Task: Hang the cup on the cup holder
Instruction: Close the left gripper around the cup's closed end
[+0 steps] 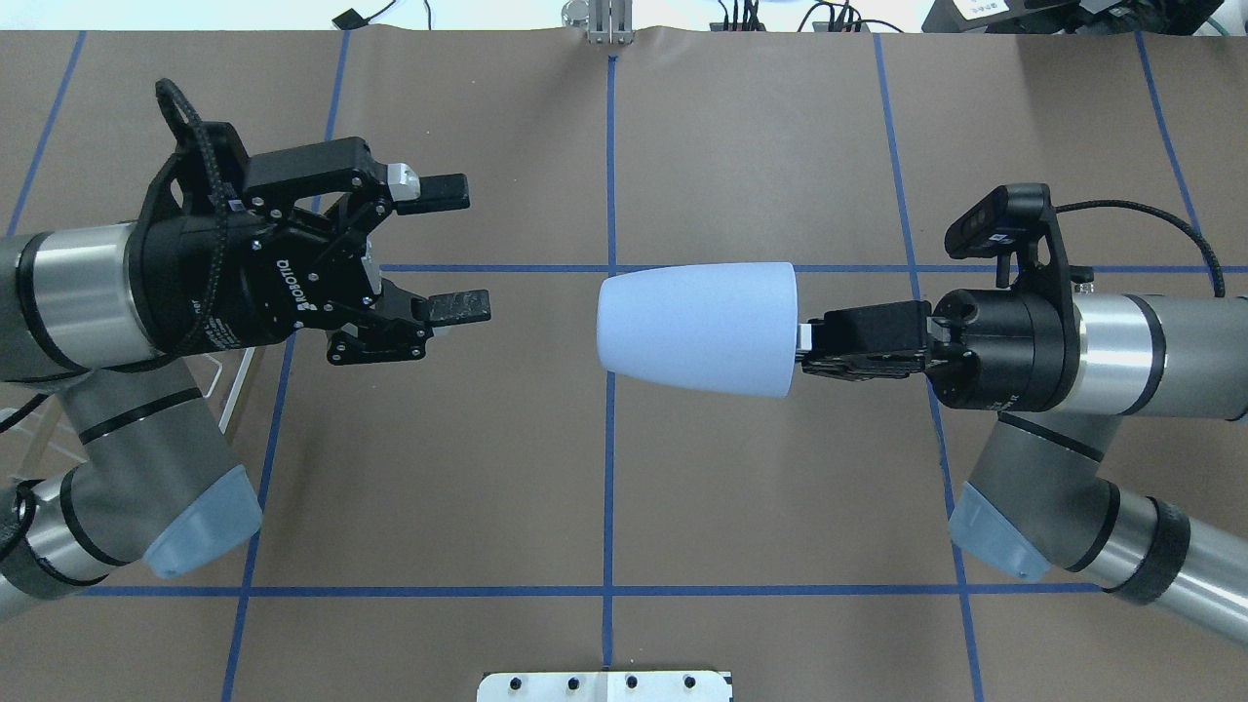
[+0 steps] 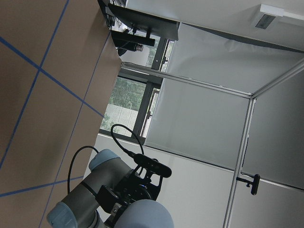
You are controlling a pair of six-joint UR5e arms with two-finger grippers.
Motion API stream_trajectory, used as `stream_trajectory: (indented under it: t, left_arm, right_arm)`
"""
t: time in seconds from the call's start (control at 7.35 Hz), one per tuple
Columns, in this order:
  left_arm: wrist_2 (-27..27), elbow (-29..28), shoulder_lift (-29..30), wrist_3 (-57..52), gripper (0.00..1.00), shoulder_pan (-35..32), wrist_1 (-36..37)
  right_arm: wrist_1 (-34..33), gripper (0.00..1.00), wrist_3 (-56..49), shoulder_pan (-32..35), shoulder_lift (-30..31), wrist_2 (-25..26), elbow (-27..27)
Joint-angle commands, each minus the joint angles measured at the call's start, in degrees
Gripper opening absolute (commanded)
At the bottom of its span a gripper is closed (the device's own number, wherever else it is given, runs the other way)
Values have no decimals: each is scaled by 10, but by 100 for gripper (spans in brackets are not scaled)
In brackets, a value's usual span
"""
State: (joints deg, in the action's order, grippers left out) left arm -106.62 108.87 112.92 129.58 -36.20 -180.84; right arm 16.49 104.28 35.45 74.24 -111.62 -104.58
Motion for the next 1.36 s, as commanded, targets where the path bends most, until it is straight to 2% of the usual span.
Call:
stream_trajectory:
  t: [0.0,0.41,1.22]
  left_arm:
    - [3,0,12,-3,98,25,8]
    - [4,-1,21,-5,98,48,13]
    - [33,2,30,-6,98,80,17]
  right_arm:
    - [0,0,-1,-3,-1,0,0]
    - [-6,0,-4,-19,-21,2,1]
    - [-11,0,-4,-24,-22,5,3]
